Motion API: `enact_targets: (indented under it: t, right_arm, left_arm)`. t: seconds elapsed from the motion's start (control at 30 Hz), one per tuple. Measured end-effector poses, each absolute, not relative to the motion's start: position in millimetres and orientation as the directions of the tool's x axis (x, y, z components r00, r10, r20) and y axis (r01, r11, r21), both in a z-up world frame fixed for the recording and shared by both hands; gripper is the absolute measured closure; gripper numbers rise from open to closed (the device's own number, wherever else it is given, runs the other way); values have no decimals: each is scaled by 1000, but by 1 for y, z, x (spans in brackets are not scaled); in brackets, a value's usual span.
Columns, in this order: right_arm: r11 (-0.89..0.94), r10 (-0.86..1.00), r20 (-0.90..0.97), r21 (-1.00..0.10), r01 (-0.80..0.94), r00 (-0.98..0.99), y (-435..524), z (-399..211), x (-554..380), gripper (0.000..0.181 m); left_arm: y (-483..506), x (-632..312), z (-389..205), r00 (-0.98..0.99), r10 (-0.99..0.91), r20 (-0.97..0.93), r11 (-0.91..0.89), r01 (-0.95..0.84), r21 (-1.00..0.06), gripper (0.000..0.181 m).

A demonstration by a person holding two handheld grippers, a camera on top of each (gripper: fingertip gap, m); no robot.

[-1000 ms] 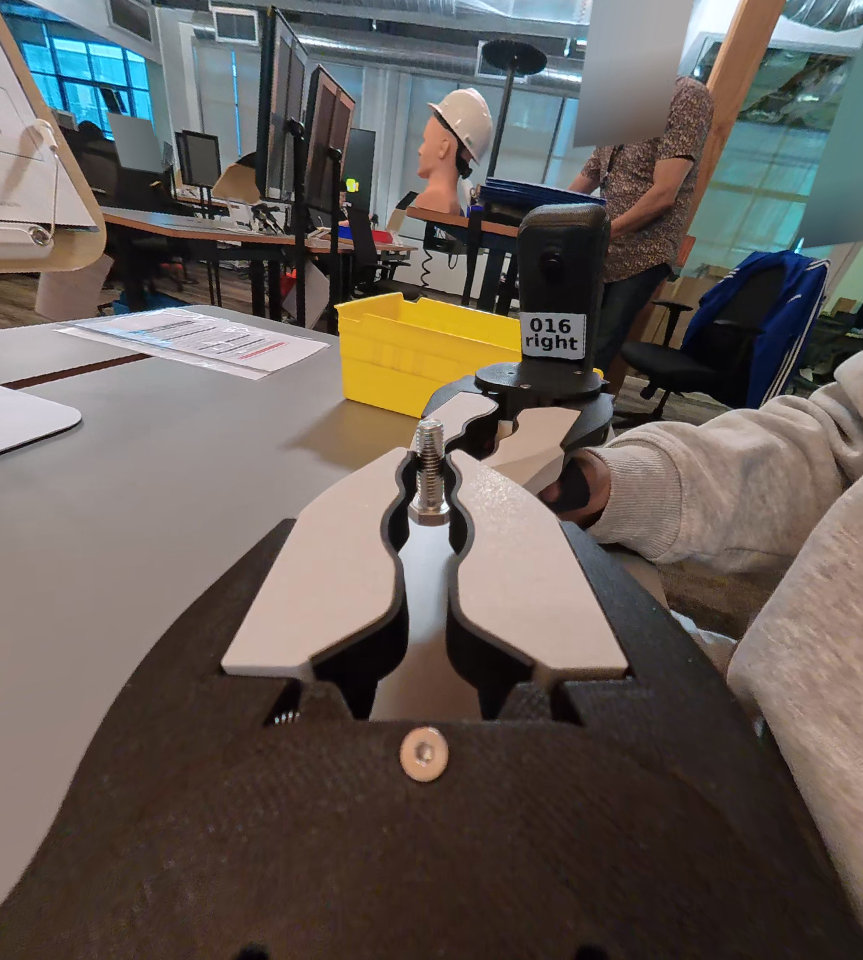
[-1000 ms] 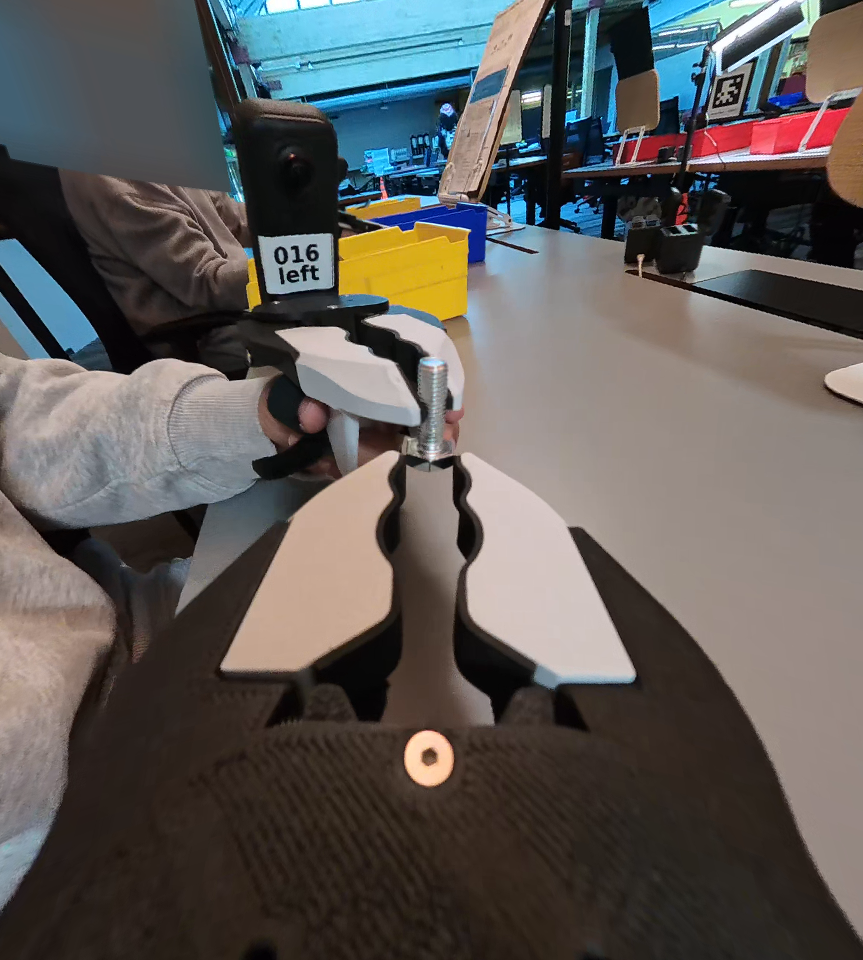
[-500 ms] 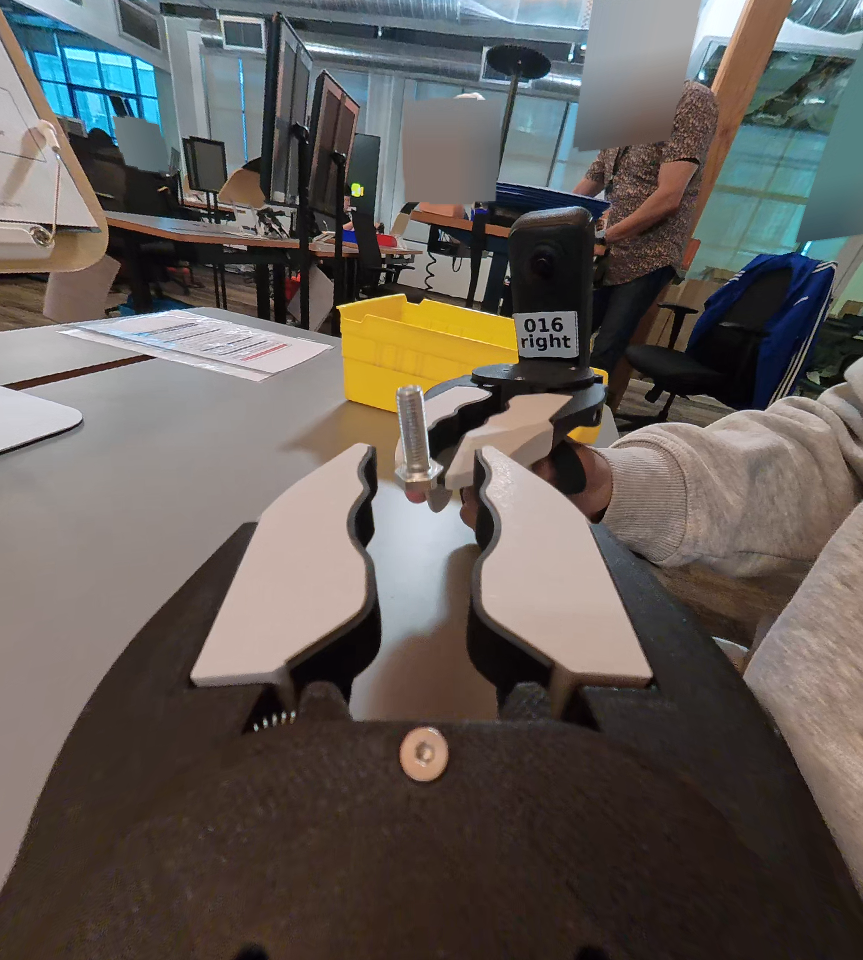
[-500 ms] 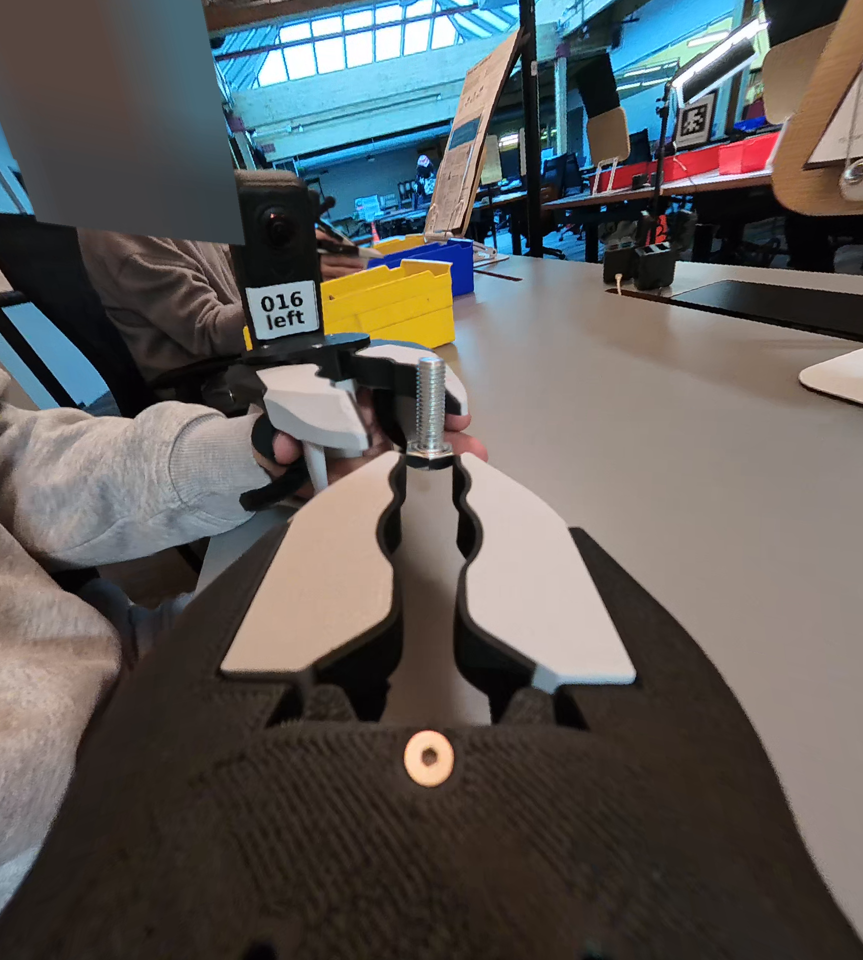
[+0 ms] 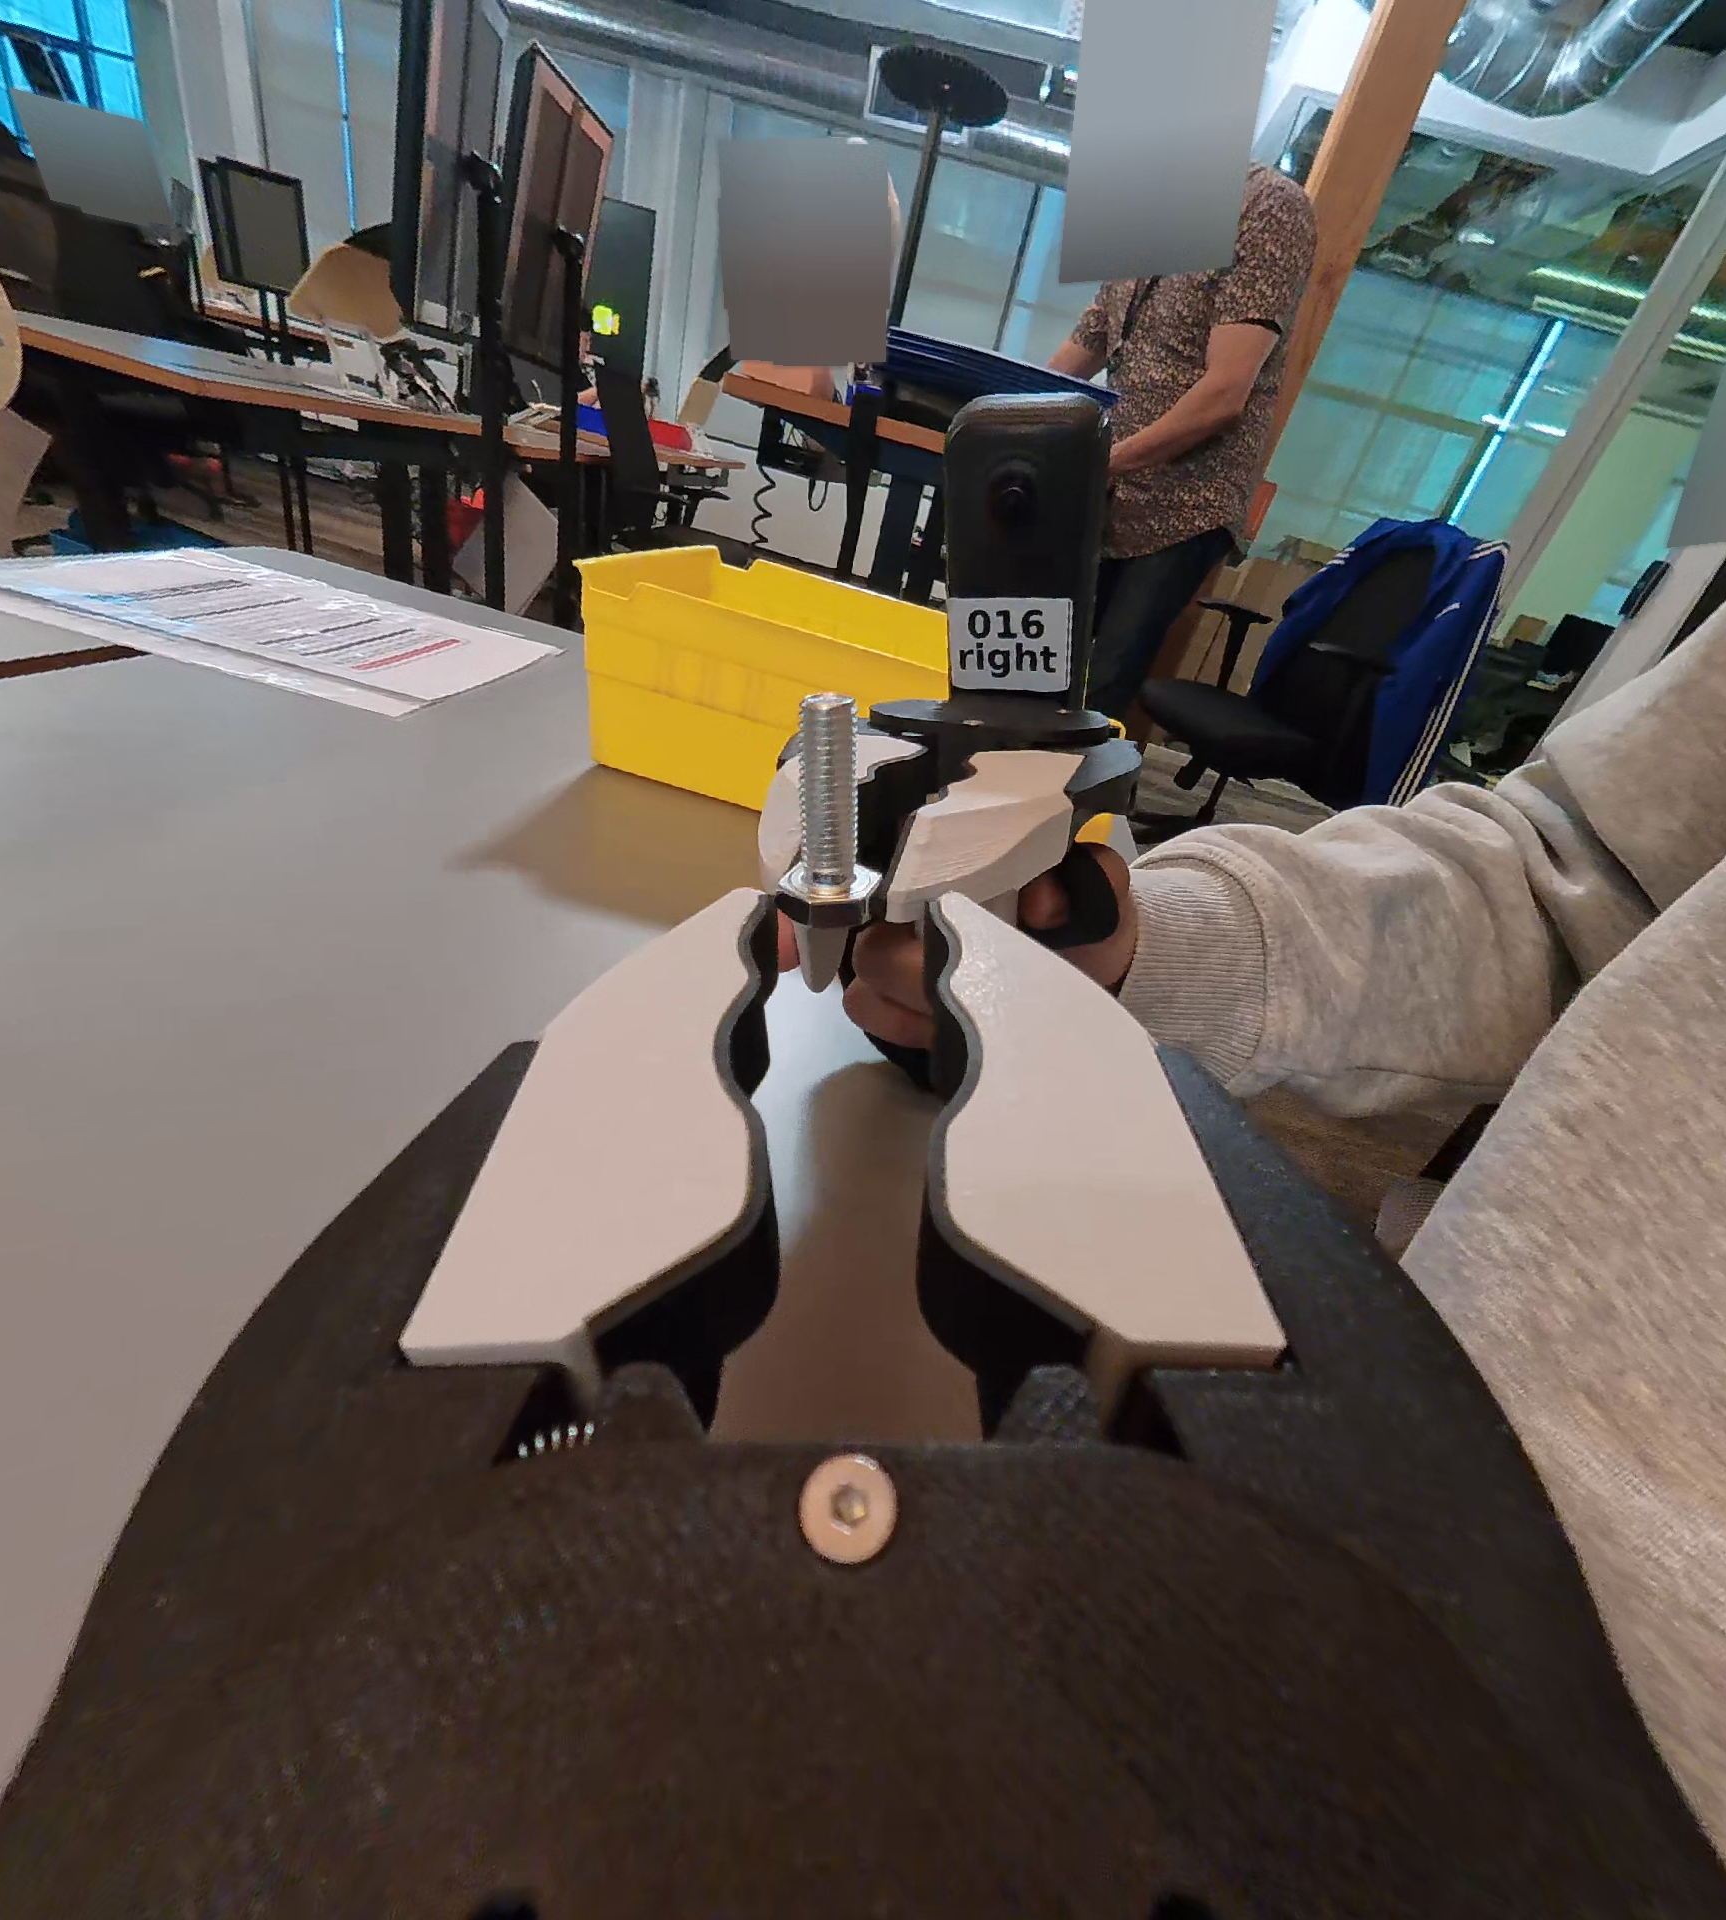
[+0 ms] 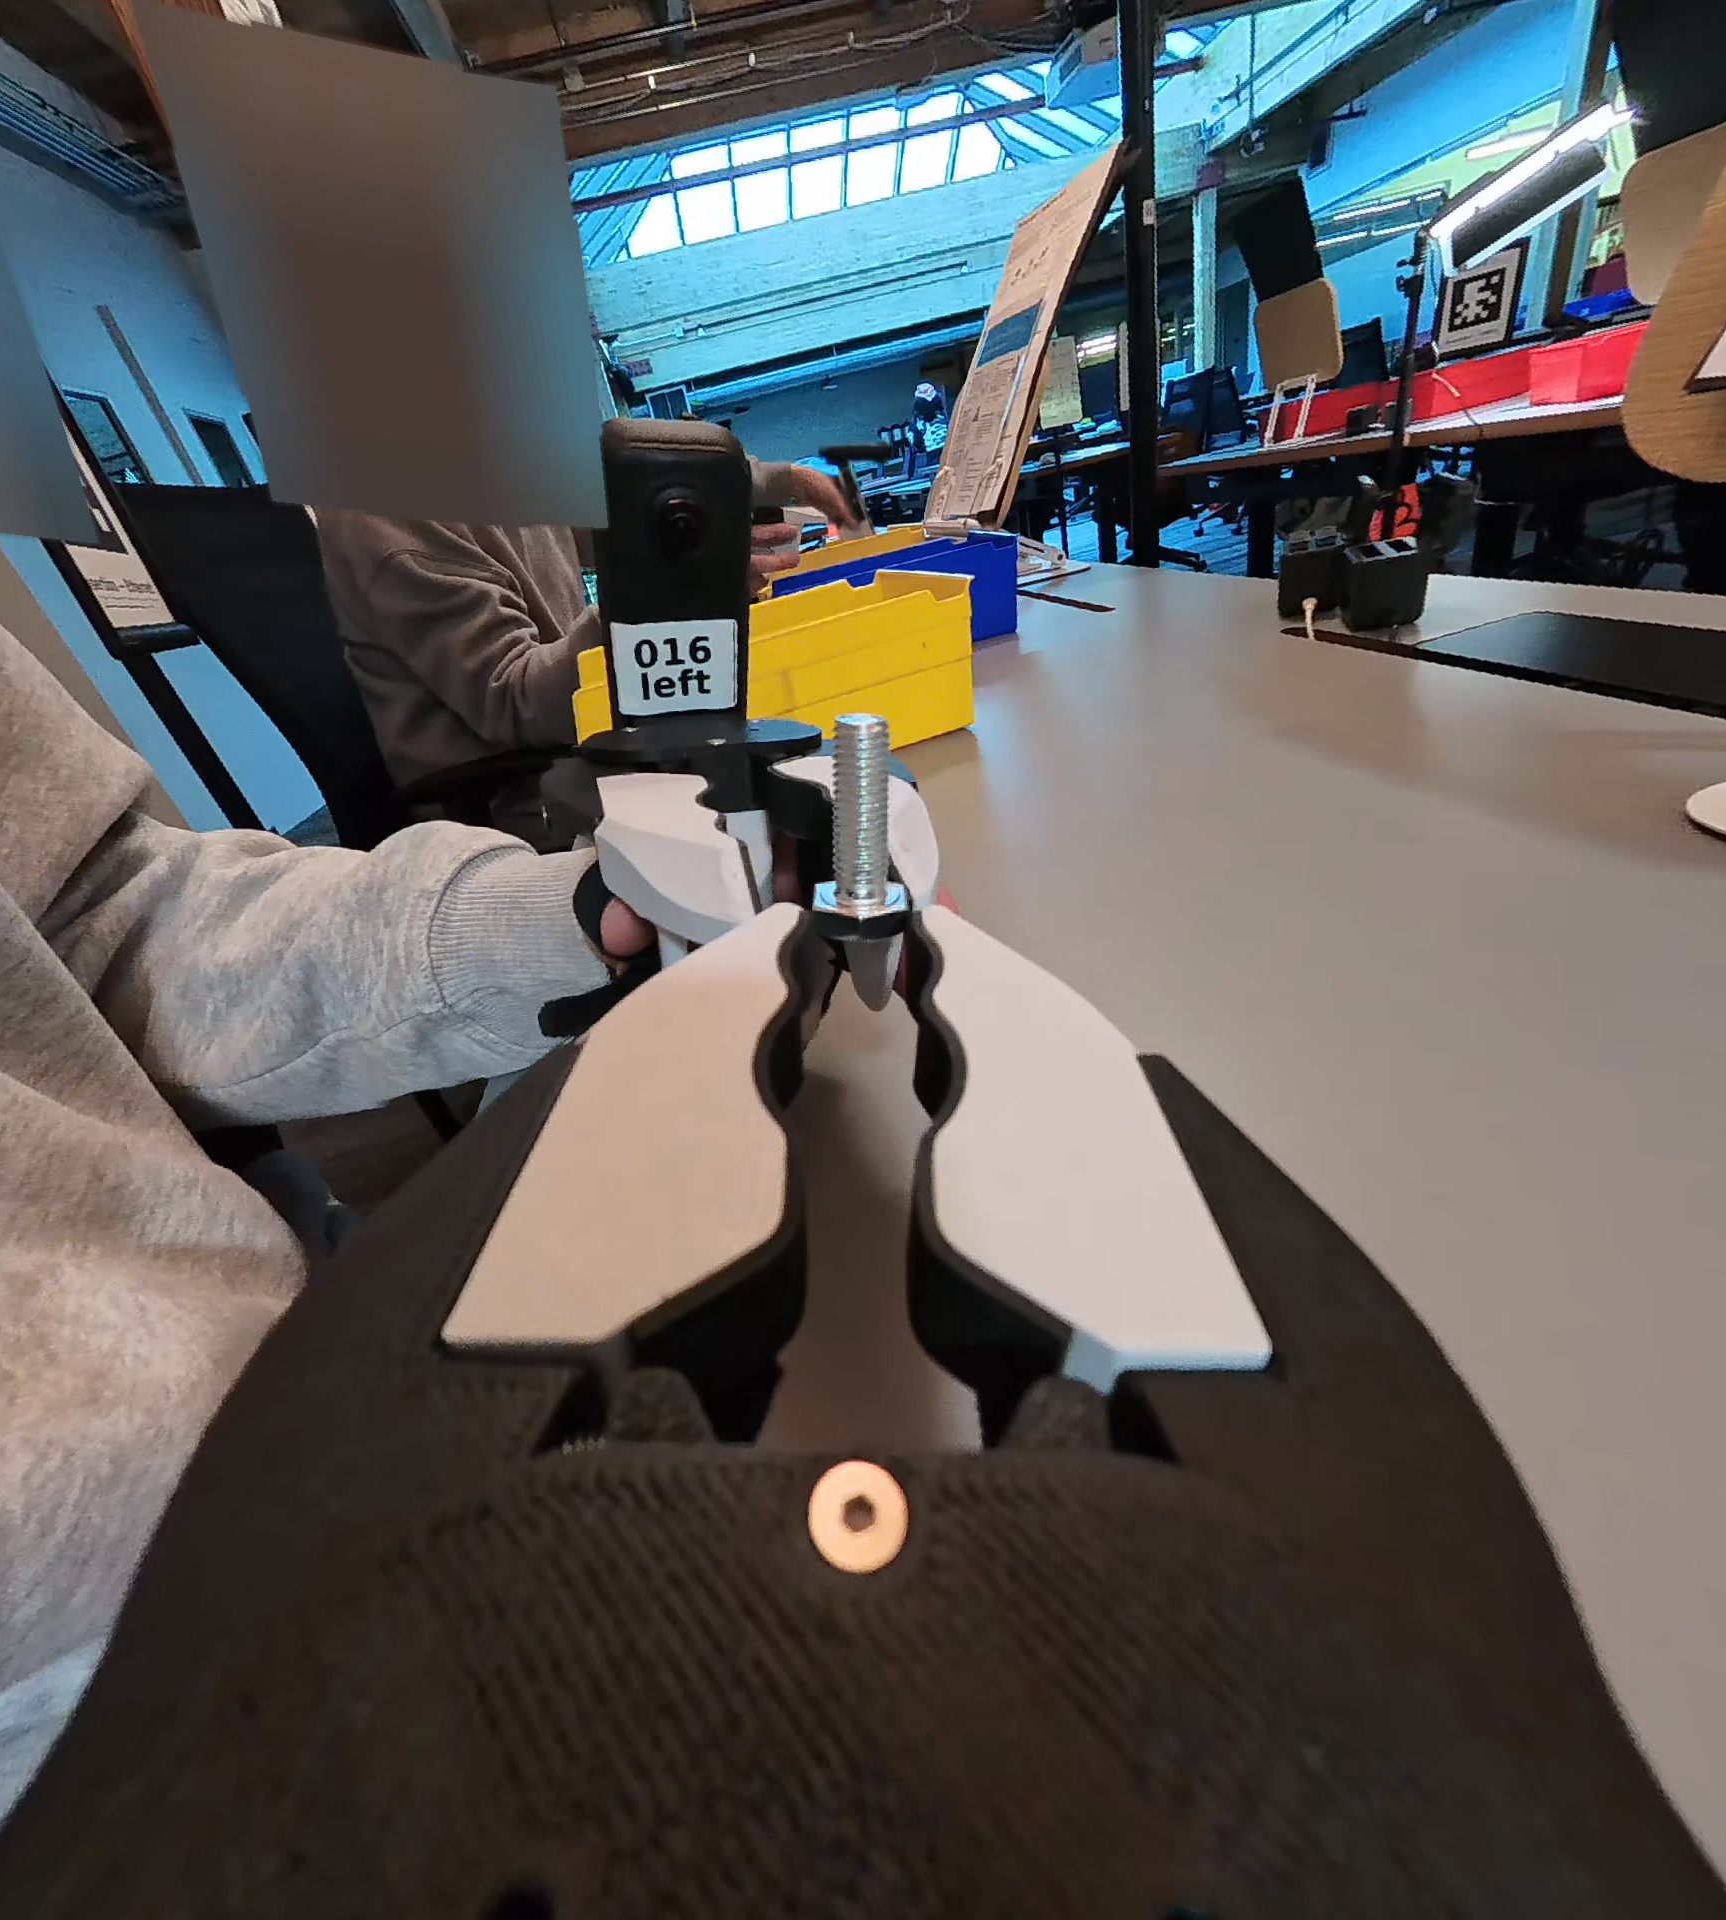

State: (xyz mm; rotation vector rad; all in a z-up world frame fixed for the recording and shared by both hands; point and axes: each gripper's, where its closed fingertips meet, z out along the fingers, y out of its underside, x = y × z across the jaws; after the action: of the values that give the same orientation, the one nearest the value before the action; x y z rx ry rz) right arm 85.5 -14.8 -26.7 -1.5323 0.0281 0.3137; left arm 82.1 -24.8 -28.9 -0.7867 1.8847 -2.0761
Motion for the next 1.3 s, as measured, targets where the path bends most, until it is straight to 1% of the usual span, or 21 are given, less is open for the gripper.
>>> enact_targets:
  t: [0.67,0.77,0.97,1.1,1.3]
  right_arm:
    - [2,227,-216,-975,-222,950,-16,-26,81,164]
    - [0,235,-216,-975,-222,948,-16,-26,80,164]
    - [-4,237,-214,-976,-219,948,-16,-26,79,164]
    - [-7,242,-217,-975,-222,946,-16,-27,78,164]
    - [-7,243,-221,-974,-227,944,-16,-27,78,164]
  left_arm:
    - [-23,78,-29,-850,-458,261,-166,-207,-964,159]
    - [-22,79,-30,-848,-459,265,-168,-210,-963,164]
    - [-22,79,-30,-850,-458,260,-161,-209,-965,164]
    - [-21,79,-30,-848,-460,264,-165,-211,-963,161]
    - [-22,78,-30,-852,-453,263,-166,-209,-964,164]
